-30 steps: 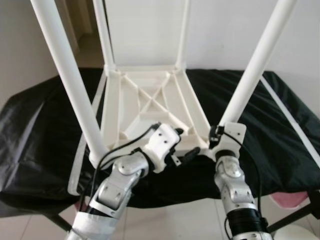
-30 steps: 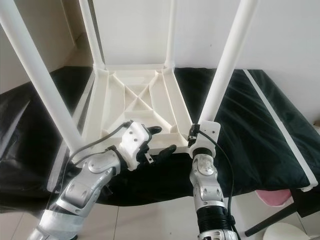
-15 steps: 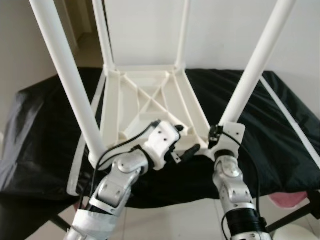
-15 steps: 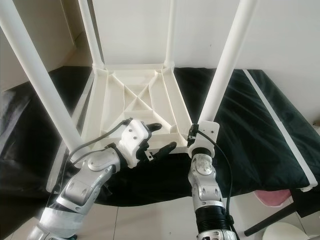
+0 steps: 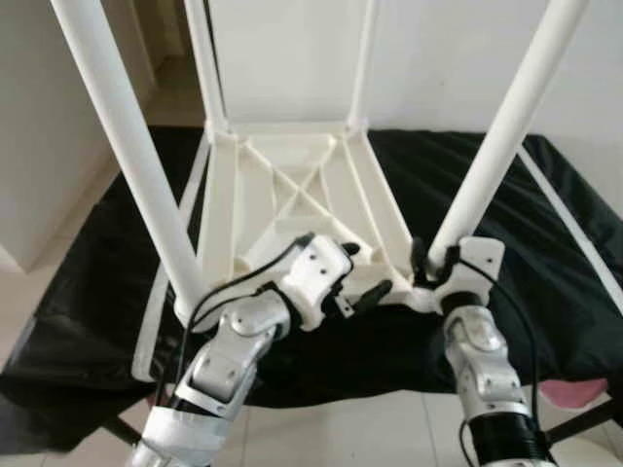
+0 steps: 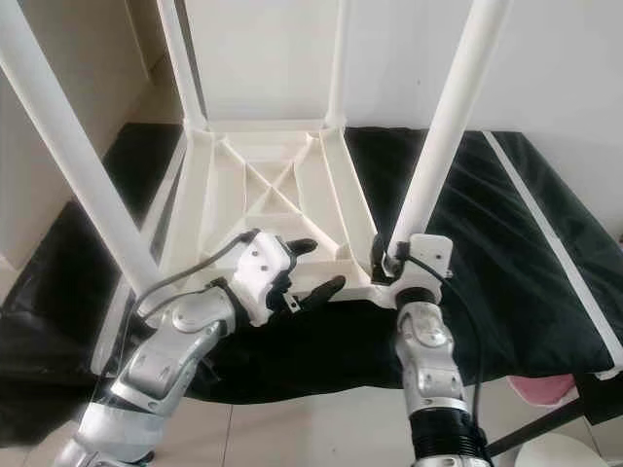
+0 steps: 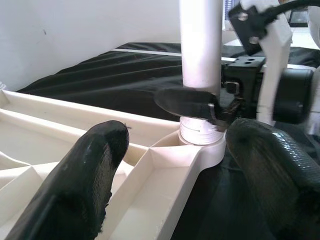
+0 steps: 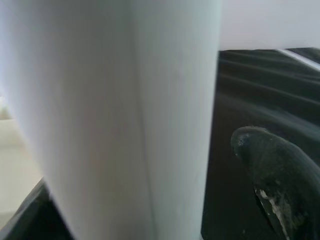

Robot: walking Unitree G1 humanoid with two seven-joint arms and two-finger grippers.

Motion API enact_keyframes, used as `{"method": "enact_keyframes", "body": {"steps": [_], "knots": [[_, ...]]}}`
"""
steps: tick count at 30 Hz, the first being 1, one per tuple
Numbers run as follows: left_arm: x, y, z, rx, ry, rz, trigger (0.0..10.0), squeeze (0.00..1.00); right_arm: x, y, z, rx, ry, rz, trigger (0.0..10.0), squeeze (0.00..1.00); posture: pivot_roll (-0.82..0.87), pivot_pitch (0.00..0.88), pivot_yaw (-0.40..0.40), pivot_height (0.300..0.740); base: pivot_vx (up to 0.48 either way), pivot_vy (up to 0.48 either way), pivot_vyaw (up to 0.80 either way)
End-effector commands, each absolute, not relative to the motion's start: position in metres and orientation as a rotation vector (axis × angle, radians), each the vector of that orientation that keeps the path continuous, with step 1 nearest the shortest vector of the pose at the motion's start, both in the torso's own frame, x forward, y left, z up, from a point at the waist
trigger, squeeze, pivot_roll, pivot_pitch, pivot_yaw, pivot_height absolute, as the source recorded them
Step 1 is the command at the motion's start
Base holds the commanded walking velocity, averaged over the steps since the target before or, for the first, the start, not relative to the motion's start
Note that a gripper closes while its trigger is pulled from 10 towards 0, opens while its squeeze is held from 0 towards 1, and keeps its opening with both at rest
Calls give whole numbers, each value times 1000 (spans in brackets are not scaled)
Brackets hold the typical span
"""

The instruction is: Building children table

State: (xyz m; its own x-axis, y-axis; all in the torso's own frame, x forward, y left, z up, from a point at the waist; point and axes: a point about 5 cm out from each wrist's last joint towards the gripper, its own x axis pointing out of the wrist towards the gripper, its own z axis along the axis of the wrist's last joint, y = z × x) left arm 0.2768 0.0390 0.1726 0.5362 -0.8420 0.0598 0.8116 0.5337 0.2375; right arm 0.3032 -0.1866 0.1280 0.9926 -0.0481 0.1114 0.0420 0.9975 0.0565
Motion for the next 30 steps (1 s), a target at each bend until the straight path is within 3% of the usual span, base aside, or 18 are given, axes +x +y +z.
{"method": "enact_keyframes", "body": {"steps": [1,2,7,17,18,19,20,21,22,30], "knots": [[277,38,169,191,-162,-1018,10000,0,301,-190,129,54,-120,-7,10000,1000,14,0,-14,740,0,0,0],[277,39,169,192,-160,-1019,10000,0,300,-192,128,32,-119,53,10000,0,14,0,-8,740,0,0,0],[277,39,169,191,-158,-1026,10000,0,295,-196,123,-10,-96,267,10000,0,11,0,-1,740,0,0,0],[278,35,172,177,-169,-1033,10000,0,309,-205,127,-160,-70,473,10000,0,2,0,-3,740,0,0,0],[278,35,173,175,-169,-1031,10000,0,312,-207,128,-181,-64,480,5451,0,2,0,-2,740,0,0,0],[278,35,173,175,-169,-1031,10000,0,312,-207,128,-181,-64,480,5451,0,2,0,-2,740,0,0,0],[278,35,173,175,-169,-1030,10000,0,315,-210,129,-190,-60,489,4392,0,2,0,-2,740,0,0,0],[278,35,173,175,-169,-1030,10000,0,315,-210,129,-190,-60,489,4392,0,2,0,-2,740,0,0,0],[278,36,174,172,-169,-1030,10000,0,316,-212,129,-205,-55,495,0,0,11,0,-6,740,0,0,0],[280,39,177,166,-173,-1025,10000,0,312,-220,122,-197,-40,523,0,0,0,0,10,740,0,0,0]]}}
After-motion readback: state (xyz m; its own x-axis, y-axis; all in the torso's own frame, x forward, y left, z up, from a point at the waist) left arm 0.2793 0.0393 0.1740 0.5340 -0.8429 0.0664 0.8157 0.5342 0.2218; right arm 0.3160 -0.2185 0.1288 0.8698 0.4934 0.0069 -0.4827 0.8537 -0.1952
